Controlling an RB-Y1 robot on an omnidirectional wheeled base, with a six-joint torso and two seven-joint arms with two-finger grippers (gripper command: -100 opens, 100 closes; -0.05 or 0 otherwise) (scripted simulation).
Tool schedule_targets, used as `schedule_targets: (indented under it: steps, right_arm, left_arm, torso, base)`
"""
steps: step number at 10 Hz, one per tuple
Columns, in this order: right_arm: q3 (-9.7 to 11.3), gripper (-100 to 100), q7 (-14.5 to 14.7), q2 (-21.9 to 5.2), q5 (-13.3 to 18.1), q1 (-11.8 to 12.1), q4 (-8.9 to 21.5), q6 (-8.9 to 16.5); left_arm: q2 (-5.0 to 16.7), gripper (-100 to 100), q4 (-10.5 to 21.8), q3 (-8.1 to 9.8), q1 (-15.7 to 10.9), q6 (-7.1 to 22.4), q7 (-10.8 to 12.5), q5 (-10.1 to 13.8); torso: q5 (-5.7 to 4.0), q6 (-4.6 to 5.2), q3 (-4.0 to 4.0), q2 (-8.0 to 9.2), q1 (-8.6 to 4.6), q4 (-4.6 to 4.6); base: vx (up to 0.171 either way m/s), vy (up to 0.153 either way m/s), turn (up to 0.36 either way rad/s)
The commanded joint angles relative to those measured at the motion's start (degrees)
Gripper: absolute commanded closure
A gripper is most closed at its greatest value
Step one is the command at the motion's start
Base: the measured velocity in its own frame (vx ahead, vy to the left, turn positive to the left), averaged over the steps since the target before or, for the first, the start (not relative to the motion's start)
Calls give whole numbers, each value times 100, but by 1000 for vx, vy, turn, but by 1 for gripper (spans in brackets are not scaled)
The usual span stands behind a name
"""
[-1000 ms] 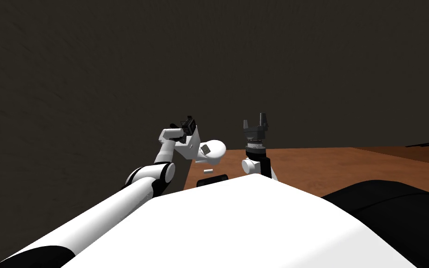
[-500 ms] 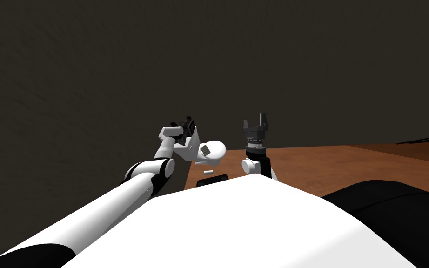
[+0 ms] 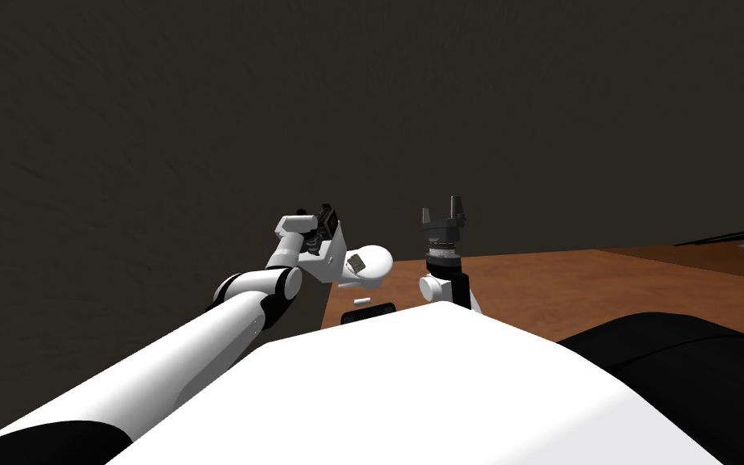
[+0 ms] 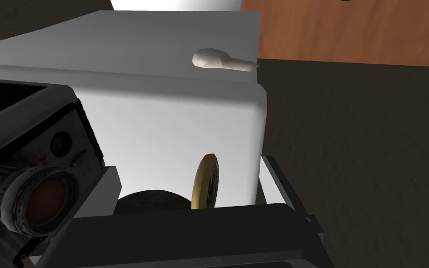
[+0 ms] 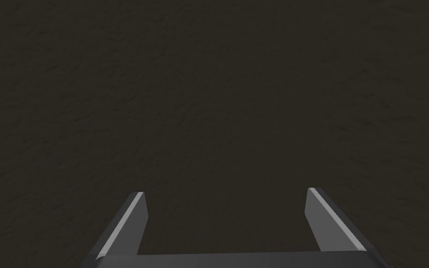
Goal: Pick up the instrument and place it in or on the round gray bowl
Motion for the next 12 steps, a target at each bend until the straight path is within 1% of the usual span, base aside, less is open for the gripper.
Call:
schedule_targets:
  steps: [1, 3, 4, 6, 7, 9, 10, 11, 12]
  right_arm:
    - [0, 0, 0, 0, 0, 0, 0, 0]
    - [0, 0, 0, 0, 0, 0, 0, 0]
    - [0, 0, 0, 0, 0, 0, 0, 0]
    - [0, 0, 0, 0, 0, 0, 0, 0]
    - [0, 0, 0, 0, 0, 0, 0, 0]
    - [0, 0, 0, 0, 0, 0, 0, 0]
    - [0, 0, 0, 0, 0, 0, 0, 0]
    - [0, 0, 0, 0, 0, -1, 0, 0]
    - [0, 0, 0, 0, 0, -1, 0, 0]
  left_arm:
    - [23, -100, 149, 12, -71, 206, -40, -2]
    - [85, -100, 495, 38, -284, 561, -125, -18]
    - [85, -100, 495, 38, -284, 576, -125, -18]
    - [136, -100, 750, 56, -430, 839, -189, -37]
    - [136, -100, 750, 56, -430, 839, -189, -37]
    - [195, -100, 928, 67, -519, 1013, -232, -62]
    - [181, -100, 882, 66, -502, 954, -221, -51]
    - [186, 0, 897, 67, -509, 969, -226, -52]
    - [163, -100, 1155, 18, -600, 790, -158, -31]
  torso:
    - [0, 0, 0, 0, 0, 0]
    - [0, -1, 4, 8, -2, 1]
    - [0, 0, 2, 4, -1, 1]
    - [-1, -1, 7, 14, -4, 2]
    - [1, -1, 6, 12, 3, 2]
    - [0, -1, 7, 14, -4, 2]
    - [1, -2, 7, 13, 3, 2]
    - [0, -1, 10, 20, -4, 3]
    - [-2, -1, 14, 26, -12, 4]
  base:
    - [65, 26, -21]
    - [57, 37, -34]
    - [48, 24, -22]
    - [41, 40, -16]
    - [42, 34, -10]
    - [41, 38, 2]
    - [20, 27, 0]
    - [0, 0, 0]
    - [-3, 22, -24]
